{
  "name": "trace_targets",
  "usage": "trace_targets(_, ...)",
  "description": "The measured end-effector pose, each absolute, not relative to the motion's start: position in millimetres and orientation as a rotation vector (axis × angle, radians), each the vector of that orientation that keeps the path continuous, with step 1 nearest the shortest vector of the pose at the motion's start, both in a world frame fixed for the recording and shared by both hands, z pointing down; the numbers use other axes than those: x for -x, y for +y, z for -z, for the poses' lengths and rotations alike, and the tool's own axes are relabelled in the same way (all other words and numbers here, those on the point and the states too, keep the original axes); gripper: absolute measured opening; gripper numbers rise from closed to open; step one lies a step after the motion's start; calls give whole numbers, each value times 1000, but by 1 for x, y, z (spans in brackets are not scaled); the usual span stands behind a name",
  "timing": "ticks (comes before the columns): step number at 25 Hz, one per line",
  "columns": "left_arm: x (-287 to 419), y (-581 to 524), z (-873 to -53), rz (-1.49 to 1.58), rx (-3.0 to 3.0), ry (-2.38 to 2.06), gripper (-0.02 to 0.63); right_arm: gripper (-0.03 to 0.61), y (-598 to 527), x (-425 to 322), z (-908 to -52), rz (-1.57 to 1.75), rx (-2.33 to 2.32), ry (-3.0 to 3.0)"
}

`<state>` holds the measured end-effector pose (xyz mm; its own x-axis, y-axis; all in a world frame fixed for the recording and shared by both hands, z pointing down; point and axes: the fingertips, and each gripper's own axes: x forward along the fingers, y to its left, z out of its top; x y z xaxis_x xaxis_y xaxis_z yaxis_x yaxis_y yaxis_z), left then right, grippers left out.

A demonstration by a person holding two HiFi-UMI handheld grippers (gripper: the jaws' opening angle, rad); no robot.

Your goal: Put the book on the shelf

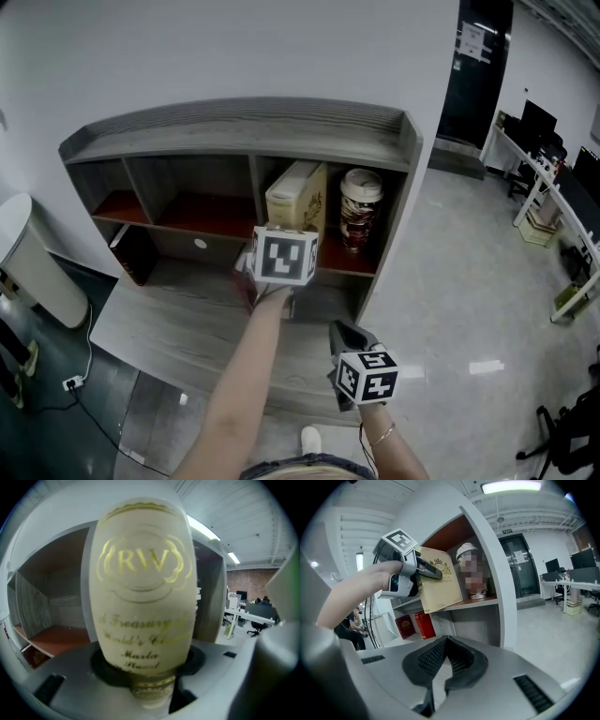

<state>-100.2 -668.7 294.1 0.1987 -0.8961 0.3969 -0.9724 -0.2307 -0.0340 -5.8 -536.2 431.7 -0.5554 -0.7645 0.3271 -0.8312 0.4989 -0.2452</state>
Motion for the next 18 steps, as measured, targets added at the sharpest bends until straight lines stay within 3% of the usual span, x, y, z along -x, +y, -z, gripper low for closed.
trace_targets(18, 80, -703, -299, -466, -2281, -1798, 230, 9, -550, -4, -443, -582, -1363, -2539)
